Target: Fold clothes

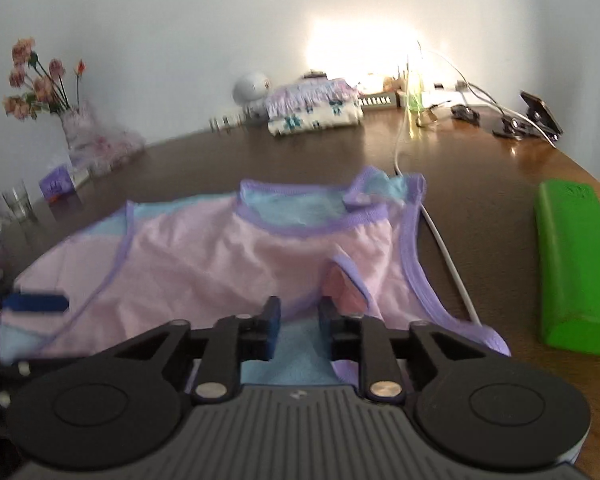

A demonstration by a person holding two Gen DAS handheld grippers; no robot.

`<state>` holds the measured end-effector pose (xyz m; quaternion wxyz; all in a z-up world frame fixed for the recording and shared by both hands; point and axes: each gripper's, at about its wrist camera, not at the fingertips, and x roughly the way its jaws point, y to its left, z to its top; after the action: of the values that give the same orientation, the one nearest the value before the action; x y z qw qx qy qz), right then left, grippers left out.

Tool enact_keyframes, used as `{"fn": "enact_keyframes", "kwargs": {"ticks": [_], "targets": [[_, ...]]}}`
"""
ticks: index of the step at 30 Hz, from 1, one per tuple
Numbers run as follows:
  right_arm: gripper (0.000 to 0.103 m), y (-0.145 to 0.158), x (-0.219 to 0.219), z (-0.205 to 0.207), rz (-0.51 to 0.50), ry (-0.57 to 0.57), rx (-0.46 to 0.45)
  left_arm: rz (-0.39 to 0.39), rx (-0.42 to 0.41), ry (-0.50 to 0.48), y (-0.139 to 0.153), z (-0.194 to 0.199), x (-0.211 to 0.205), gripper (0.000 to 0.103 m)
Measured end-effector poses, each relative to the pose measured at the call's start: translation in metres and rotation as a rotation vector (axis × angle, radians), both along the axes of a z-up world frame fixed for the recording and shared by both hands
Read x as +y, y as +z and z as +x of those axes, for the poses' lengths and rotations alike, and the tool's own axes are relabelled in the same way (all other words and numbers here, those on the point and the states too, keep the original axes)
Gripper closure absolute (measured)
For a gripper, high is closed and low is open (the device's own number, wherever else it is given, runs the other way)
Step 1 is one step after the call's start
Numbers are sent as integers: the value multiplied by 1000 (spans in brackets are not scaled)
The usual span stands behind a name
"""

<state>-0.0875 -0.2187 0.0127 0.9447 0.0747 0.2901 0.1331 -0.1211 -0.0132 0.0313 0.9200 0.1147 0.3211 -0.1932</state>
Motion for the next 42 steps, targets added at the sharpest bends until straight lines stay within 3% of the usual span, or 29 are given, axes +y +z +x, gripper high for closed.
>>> {"fn": "enact_keyframes", "kwargs": {"ticks": [1,2,3,4,10,13,14,15,21,23,27,31,37,38,40,42], "targets": [[65,0,3,2,-5,-12,-13,-5,-2,13,-1,-1,1,31],[69,-1,6,4,-10,-24,-27,-11,-4,26,-2,-2,3,31],[94,-3,6,7,-6,-28,-21,-16,-6,39,-3,-3,4,31],[102,-5,5,11,-2,-31,-14,-21,-8,52,-3,-4,6,31],[101,15,-16,-16,126,21,-28,-50,-12,72,-5,-8,12,31],[88,17,-24,-26,146,45,-11,-51,-8,83,-7,-8,14,31],[70,17,-25,-31,135,49,-18,-47,-9,87,-8,-8,14,31],[64,17,-27,-36,124,52,-26,-43,-10,91,-9,-8,14,31],[64,21,-35,-64,38,84,-111,-55,-71,84,2,-30,41,30],[64,19,-29,-66,29,170,-112,-63,-84,56,4,-42,54,30],[64,16,-4,-75,-50,446,-152,-82,-102,-5,1,-62,80,30],[64,11,13,-79,-172,552,-154,-50,-130,-48,-4,-78,94,32],[66,4,10,-73,-217,542,-106,-64,-133,-114,-15,-83,117,45],[69,2,8,-72,-214,533,-94,-67,-124,-111,-18,-81,121,49],[74,1,8,-72,-212,526,-91,-81,-107,-108,-23,-78,129,67],[88,1,8,-73,-212,527,-92,-116,-106,-115,-25,-76,136,75]]}}
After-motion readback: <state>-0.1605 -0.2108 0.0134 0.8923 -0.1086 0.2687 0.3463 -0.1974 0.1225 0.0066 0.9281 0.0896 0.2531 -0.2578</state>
